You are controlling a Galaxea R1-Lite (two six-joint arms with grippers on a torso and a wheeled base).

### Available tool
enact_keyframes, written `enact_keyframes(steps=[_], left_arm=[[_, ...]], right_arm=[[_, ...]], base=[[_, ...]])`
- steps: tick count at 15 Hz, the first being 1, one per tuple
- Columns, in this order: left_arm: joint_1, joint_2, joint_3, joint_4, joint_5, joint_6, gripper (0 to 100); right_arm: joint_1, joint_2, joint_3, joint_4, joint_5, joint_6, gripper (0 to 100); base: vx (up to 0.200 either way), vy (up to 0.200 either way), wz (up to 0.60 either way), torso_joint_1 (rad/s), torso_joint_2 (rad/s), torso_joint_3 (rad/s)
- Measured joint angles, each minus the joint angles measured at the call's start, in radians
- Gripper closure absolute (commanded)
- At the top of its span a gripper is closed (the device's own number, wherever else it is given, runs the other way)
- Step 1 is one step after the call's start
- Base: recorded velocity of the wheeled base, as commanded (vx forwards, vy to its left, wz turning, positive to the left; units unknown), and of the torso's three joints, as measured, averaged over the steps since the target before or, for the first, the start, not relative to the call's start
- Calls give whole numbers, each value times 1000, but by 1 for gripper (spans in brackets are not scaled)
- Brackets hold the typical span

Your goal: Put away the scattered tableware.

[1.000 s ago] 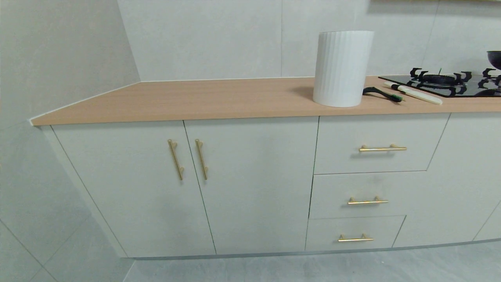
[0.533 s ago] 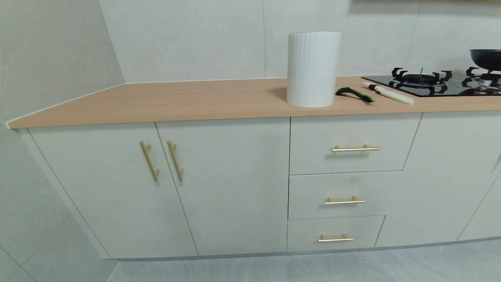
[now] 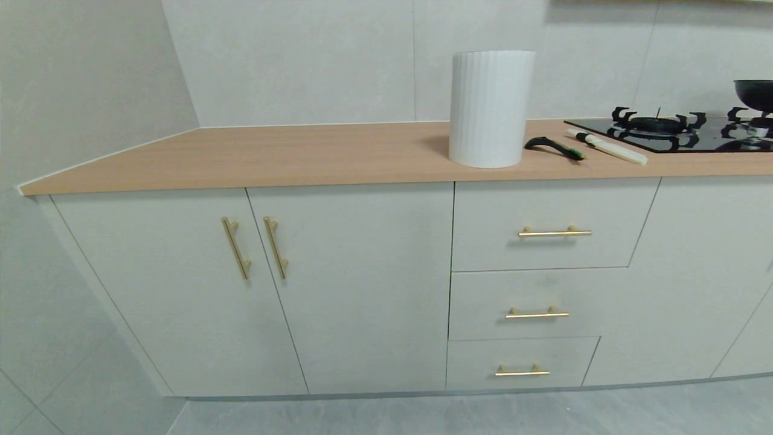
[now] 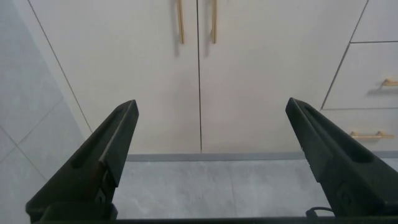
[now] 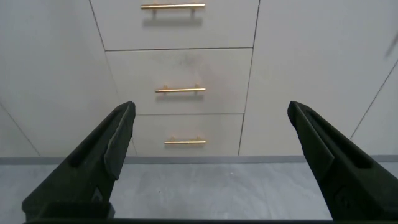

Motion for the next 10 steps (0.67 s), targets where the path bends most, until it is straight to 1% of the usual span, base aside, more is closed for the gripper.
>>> enact_keyframes(steps=[1, 6, 10], left_arm=[[0, 0, 0, 0, 0, 0, 0], [1, 0, 0, 0, 0, 0, 0], [0, 0, 0, 0, 0, 0, 0]], right_arm=[[-1, 0, 0, 0, 0, 0, 0], [0, 0, 0, 0, 0, 1, 0], [0, 0, 0, 0, 0, 1, 0]], base=[[200, 0, 0, 12, -2, 7], [0, 0, 0, 0, 0, 0], [0, -200, 0, 4, 0, -2]])
